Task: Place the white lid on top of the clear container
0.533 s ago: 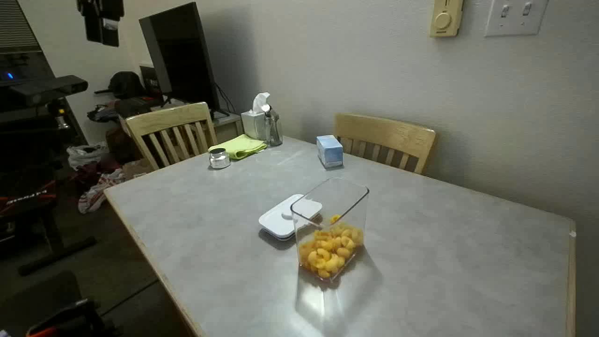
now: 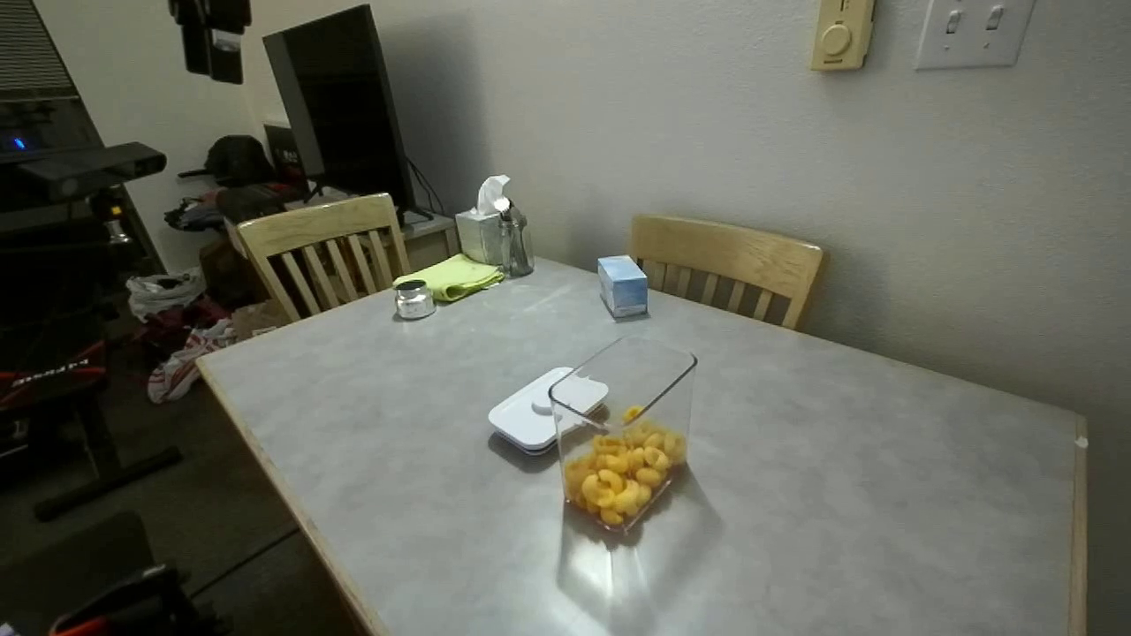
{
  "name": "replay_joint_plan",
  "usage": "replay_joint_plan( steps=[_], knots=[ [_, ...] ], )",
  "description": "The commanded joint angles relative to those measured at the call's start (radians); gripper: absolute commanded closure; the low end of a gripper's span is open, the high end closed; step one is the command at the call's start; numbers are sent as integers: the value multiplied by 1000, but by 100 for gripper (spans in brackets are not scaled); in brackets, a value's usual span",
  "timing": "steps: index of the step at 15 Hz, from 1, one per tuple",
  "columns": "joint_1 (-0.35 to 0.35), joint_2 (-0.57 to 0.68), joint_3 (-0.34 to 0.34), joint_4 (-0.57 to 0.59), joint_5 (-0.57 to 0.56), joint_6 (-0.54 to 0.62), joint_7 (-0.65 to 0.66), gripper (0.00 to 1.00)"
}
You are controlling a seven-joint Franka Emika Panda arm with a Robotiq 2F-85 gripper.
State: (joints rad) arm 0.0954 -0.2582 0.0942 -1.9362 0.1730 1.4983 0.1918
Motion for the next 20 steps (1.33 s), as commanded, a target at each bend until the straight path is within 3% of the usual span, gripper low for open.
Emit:
replay_joint_plan(
  steps=[1,4,6,11,12,13,14,17,20],
  knots=[
    [-55,18,-41,9,14,31,35,0],
    [-96,32,-89,-1,32,66,49,0],
    [-118,48,-117,-6,40,88,53,26],
    [-150,92,-158,-22,53,117,54,60],
    [-151,100,-161,-25,52,131,50,37],
    [-152,113,-163,-21,52,133,50,22],
    [-151,124,-165,-21,53,134,39,20],
    [-148,164,-163,-21,12,152,-11,2],
    [-151,231,-168,-1,-20,144,-81,0]
  ],
)
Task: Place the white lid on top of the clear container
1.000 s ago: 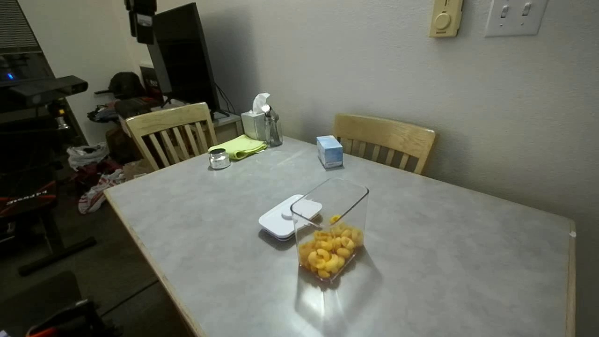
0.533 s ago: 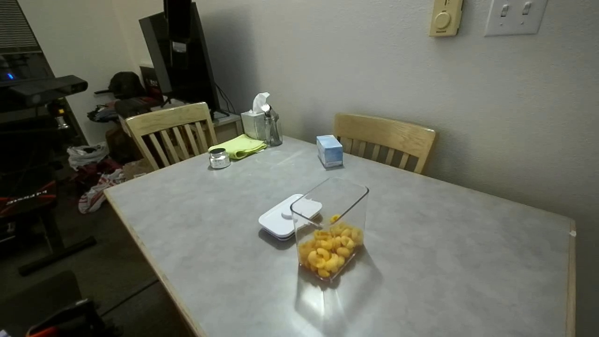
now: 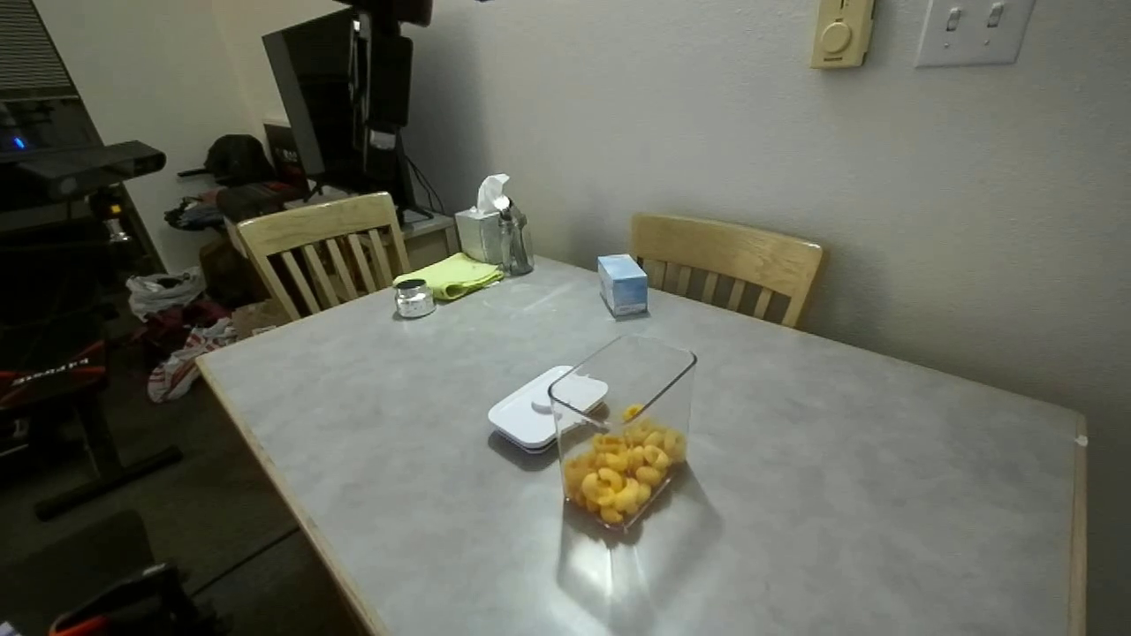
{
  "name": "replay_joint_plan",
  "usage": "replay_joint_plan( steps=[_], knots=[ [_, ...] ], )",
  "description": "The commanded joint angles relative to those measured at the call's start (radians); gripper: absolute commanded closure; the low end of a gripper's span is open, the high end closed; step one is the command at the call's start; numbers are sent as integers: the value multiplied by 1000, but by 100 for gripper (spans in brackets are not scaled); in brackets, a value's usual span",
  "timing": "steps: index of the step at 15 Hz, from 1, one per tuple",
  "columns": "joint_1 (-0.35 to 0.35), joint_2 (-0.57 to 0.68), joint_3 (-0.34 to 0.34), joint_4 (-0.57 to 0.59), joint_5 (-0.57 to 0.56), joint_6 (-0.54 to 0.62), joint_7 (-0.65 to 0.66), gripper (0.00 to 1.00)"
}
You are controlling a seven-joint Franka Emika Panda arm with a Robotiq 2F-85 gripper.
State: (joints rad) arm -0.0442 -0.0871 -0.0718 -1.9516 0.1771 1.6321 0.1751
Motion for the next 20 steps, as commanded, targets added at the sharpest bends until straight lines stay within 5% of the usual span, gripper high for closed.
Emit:
replay_joint_plan(
  steps=[1,6,15,20],
  knots=[
    [-17,64,-6,12,-31,25,-54,0],
    [-13,64,-2,6,-23,20,-33,0],
    [-18,168,-4,-85,-83,451,-221,0],
    [-20,326,18,-36,-23,517,-353,0]
  ],
)
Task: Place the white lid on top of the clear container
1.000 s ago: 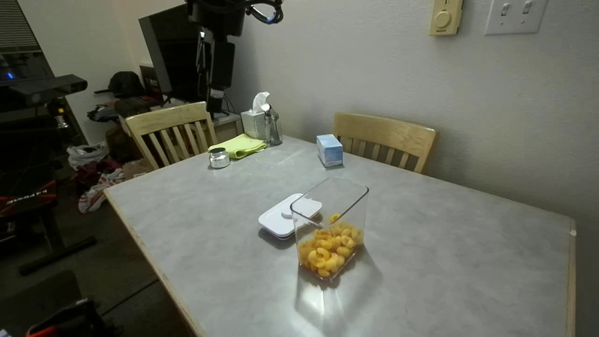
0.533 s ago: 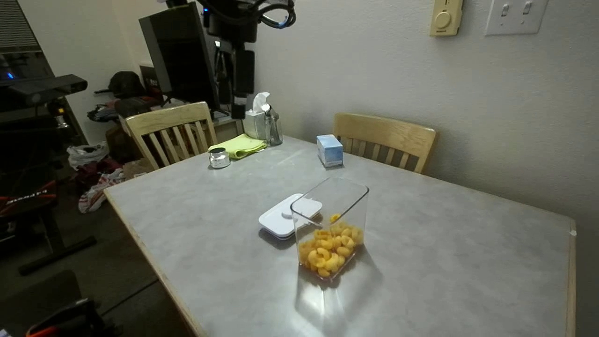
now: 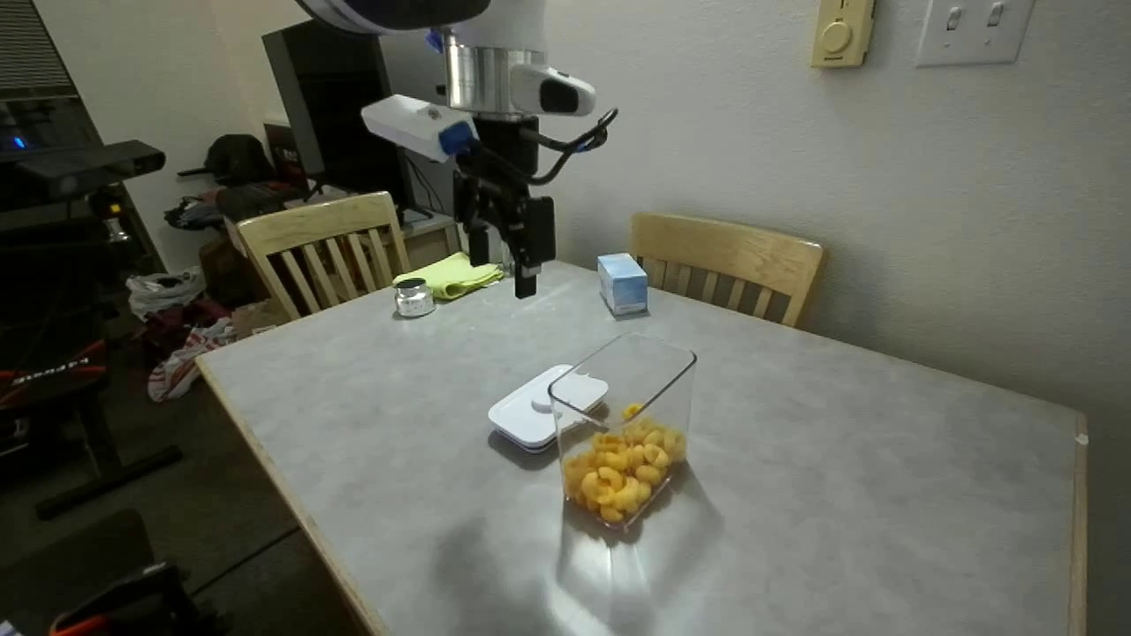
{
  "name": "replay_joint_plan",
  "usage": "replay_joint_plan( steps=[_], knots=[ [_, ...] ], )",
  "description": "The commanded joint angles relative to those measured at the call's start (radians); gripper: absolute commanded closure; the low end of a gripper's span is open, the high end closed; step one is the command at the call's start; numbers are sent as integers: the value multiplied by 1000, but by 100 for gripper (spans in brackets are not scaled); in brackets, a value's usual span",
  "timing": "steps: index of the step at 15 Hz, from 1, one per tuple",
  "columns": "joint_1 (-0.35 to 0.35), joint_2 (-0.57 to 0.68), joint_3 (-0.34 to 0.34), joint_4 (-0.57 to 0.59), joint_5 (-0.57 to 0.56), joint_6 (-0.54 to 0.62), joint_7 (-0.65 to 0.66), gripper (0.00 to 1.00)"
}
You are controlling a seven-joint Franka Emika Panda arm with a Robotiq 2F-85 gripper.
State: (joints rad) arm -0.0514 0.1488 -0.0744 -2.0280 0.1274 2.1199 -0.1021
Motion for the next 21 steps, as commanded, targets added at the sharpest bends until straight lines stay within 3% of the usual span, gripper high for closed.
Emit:
replay_joint_plan(
  steps=[1,4,5,9,16,21],
  knots=[
    [-14,120,26,53,27,35,-90,0],
    [-21,203,46,107,22,7,-135,0],
    [-12,146,39,49,6,33,-85,0],
    [-12,166,43,60,5,35,-83,0],
    [-35,245,48,31,17,276,-128,0],
    [-56,329,72,48,19,378,-161,0]
  ],
)
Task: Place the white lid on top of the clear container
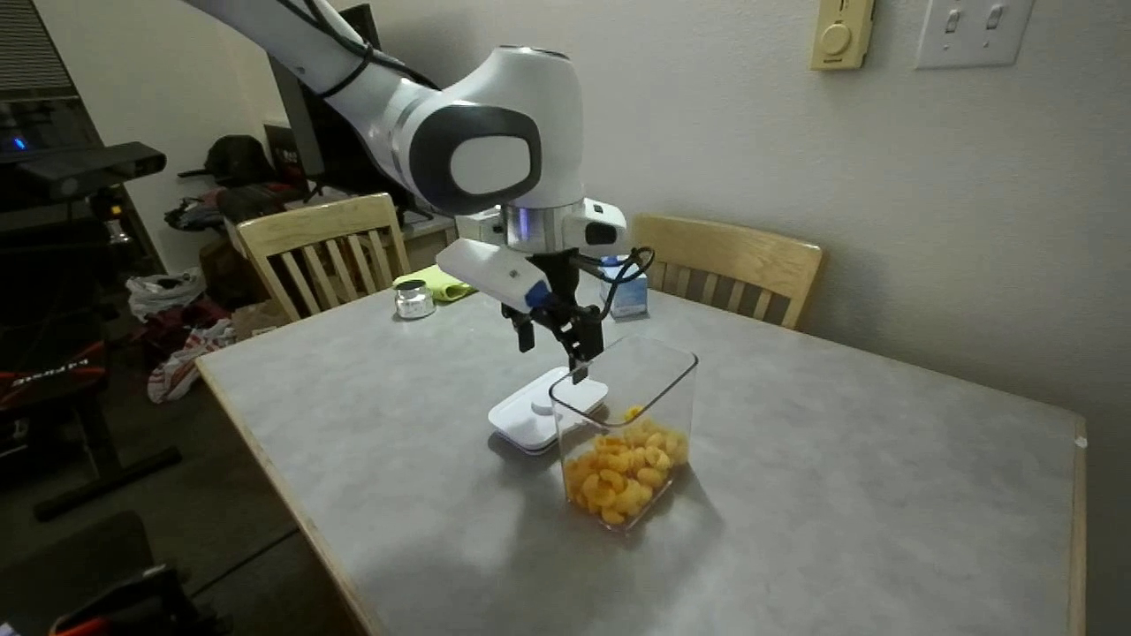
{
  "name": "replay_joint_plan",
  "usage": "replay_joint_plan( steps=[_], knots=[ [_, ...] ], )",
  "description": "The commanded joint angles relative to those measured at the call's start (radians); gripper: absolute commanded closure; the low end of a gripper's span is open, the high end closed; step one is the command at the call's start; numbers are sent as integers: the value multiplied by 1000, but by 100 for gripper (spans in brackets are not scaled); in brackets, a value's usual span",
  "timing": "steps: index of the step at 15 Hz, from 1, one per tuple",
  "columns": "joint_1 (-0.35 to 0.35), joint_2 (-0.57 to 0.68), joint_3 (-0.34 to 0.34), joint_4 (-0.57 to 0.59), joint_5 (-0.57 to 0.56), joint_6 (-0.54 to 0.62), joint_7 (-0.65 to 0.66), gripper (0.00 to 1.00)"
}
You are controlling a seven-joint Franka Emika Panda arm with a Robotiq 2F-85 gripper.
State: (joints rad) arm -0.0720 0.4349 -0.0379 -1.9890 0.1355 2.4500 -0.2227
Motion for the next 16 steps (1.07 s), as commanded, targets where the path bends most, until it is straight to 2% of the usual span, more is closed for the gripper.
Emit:
replay_joint_plan(
  steps=[1,16],
  knots=[
    [-37,47,41,15,11,46,-42,0],
    [-18,56,29,29,-120,73,-25,0]
  ],
)
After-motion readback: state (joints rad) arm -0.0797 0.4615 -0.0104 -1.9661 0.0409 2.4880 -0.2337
